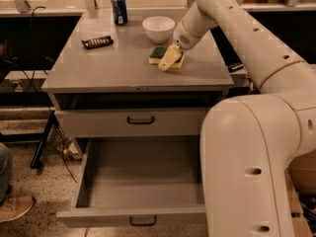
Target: Place sponge into middle drawer
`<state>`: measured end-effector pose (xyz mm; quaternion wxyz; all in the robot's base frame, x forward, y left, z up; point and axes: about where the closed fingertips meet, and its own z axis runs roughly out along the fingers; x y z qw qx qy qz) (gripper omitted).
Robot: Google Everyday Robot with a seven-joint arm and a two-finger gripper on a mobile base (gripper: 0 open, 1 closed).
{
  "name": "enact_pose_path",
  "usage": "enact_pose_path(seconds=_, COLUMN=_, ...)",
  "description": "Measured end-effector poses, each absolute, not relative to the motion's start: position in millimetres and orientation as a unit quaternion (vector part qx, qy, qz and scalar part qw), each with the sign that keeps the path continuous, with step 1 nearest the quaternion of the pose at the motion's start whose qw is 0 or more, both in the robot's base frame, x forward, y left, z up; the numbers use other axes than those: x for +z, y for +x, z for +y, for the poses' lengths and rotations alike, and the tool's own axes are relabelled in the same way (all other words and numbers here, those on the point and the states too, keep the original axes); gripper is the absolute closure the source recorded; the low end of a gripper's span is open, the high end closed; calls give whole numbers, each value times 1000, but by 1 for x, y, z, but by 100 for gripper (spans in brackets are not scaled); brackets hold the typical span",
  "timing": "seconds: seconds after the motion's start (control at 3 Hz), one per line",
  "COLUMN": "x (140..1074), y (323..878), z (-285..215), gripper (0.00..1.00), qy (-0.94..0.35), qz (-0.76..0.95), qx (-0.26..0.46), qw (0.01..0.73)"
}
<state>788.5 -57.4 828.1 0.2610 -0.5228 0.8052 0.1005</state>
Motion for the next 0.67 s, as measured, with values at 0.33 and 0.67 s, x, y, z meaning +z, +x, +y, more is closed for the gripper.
enact_pose_path(seconds=0.33, x=851, y=785, z=-52, gripper=65, qy=-529, qz=789, qx=119, qw=289)
enact_pose_path(seconds=0.67, x=894, y=766, z=-56, gripper=89, qy=-547, qz=762, qx=116, qw=328)
